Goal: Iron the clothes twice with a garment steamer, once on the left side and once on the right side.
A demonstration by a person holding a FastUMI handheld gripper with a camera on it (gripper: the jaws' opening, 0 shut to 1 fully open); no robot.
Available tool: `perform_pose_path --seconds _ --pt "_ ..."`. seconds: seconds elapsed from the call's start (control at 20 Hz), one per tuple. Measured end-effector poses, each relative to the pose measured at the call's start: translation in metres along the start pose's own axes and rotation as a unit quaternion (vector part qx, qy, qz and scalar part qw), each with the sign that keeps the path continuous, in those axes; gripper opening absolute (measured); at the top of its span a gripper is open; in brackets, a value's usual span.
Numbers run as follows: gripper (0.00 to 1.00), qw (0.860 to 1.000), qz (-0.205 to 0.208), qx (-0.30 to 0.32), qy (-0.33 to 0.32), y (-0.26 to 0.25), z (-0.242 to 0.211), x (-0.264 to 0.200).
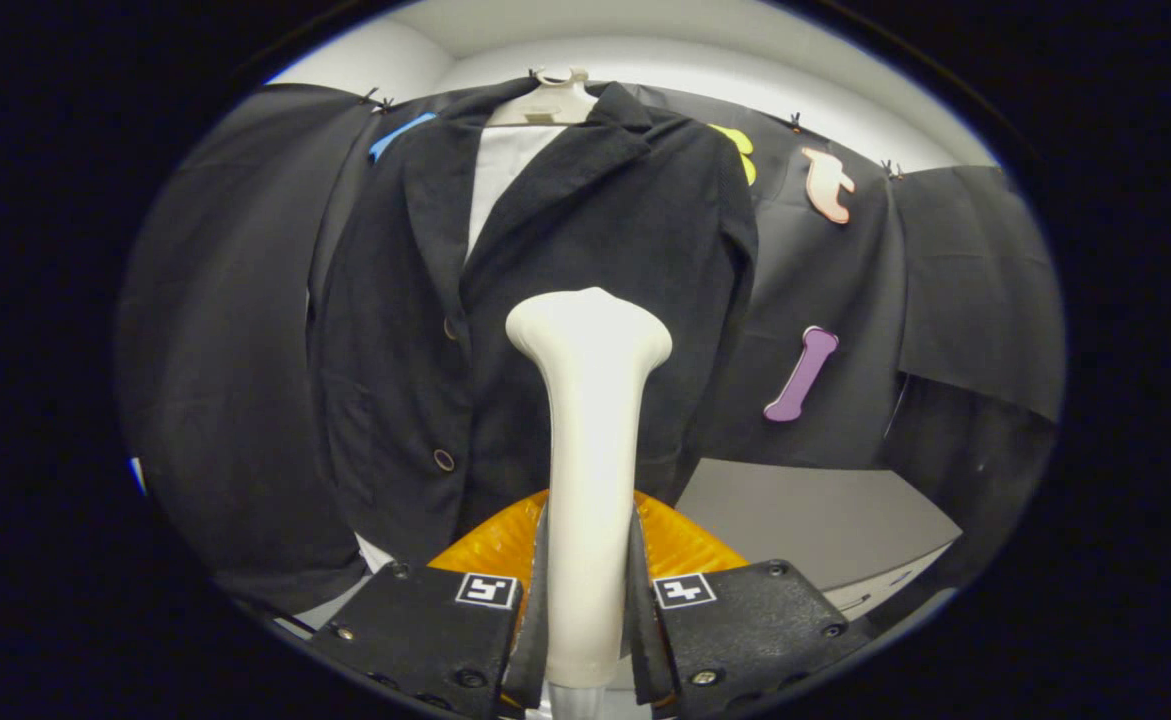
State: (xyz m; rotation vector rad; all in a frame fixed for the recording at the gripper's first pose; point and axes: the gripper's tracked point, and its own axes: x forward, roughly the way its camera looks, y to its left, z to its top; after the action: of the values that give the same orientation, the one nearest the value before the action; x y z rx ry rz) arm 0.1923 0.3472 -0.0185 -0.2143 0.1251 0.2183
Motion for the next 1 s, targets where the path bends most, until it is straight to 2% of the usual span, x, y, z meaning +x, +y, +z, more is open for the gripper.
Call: perform_pose_path --seconds 0.55,1.0 --pt "0.36 0.998 0.005 0.030 0.050 0.009 -0.071 0.000" --pt "0.36 0.997 0.008 0.018 0.070 0.020 -0.112 0.002"
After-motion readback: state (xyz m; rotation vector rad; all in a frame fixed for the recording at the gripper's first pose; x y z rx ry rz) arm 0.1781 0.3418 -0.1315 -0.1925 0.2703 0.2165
